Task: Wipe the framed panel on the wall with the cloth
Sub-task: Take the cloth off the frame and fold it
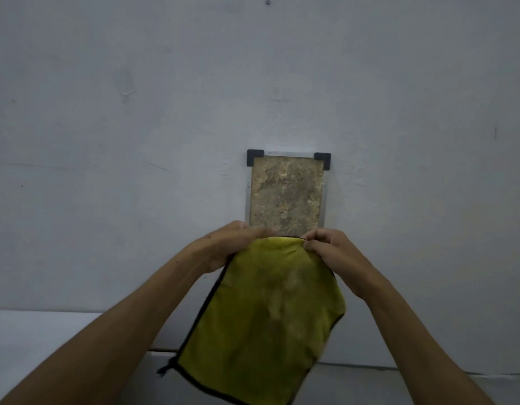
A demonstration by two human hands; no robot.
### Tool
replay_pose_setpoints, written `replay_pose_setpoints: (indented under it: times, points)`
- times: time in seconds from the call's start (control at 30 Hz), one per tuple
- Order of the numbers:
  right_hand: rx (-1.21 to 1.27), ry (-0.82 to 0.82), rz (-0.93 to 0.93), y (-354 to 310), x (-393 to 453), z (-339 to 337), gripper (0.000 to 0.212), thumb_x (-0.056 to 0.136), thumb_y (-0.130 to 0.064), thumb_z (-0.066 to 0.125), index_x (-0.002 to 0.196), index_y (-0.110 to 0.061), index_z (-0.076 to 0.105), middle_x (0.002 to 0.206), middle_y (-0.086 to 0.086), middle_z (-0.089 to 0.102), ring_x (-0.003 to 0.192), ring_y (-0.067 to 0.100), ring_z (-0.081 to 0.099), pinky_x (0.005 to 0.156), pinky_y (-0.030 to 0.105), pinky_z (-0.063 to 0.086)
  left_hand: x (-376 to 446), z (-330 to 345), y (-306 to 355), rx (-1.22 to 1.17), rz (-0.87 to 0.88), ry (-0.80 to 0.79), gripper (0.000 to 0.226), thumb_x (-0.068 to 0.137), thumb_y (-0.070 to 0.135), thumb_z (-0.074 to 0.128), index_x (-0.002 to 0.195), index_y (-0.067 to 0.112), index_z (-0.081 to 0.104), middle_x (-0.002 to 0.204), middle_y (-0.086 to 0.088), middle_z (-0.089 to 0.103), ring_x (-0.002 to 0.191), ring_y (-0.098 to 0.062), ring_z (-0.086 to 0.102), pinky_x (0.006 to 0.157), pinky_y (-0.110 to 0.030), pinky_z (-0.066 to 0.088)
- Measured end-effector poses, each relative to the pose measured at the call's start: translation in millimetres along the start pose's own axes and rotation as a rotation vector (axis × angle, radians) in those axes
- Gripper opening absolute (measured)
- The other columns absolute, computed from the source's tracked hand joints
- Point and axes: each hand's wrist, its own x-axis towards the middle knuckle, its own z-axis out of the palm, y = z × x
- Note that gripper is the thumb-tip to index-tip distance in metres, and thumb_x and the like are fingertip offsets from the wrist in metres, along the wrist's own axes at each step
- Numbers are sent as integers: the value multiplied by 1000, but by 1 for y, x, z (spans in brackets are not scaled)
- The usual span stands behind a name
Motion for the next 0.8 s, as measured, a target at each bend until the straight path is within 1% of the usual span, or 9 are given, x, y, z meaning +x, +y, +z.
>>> replay_pose_setpoints:
  times: [0.07,0.17,0.3,0.4,0.47,0.57,0.67,0.73,0.8]
  points:
    - [4,-19,-7,-4,0,0,14,97,-23,60,90,-21,72,96,9,71,93,23,65,81,36,51,-5,-5,4,110,-83,-73,54,71,59,81,92,9,81,94,-8,79,87,-22,77,71,-30,61]
    - [-53,-58,-22,-10,-2,0,15,98,-33,59,94,-26,73,100,1,71,98,19,64,80,33,50,-7,-9,6,137,-111,-111,47,71,48,86,94,7,80,97,-11,79,90,-24,76,78,-34,63]
    - [-23,-168,11,-10,-7,-6,35,87,-61,61,99,-32,77,99,-7,75,93,17,70,72,29,58,-10,-16,5,-99,-50,-95,60,68,47,86,112,8,74,108,-11,77,97,-25,75,84,-39,62]
    - [-4,-344,186,0,-12,-10,63,74,-75,67,103,-20,77,104,2,76,96,20,73,79,33,60,-11,-25,2,-290,-60,-103,61,77,48,81,122,10,68,117,-15,74,105,-30,73,85,-44,61]
    - [-73,-497,249,14,-15,-9,62,73,-67,74,107,-14,76,112,5,73,104,21,68,94,42,56,-9,-32,-1,-358,-72,-86,58,81,50,77,119,7,71,117,-18,73,103,-31,74,79,-43,61]
    - [-39,-667,215,36,-20,4,39,84,-32,78,119,-18,71,124,1,69,118,16,62,109,42,44,-7,-40,-6,-374,-77,-17,50,89,53,68,100,6,79,109,-18,76,93,-28,76,71,-39,62]
    - [348,-626,287,47,-19,18,43,89,-24,74,130,-22,63,129,8,66,125,24,61,112,45,41,-5,-47,-14,-256,-111,102,50,95,57,58,107,11,73,102,-15,78,89,-28,77,68,-38,62]
    - [560,-532,316,53,-15,26,41,90,-27,73,129,-22,61,118,16,68,114,33,66,106,50,45,-3,-52,-26,2,-75,167,48,101,57,45,116,17,67,112,-12,74,99,-28,73,78,-37,61]
    - [703,-406,326,55,-11,36,34,94,-30,66,127,-21,59,108,16,67,98,34,67,92,56,51,-5,-59,-41,316,-8,213,51,105,54,35,125,18,65,126,-10,66,111,-26,64,93,-40,55]
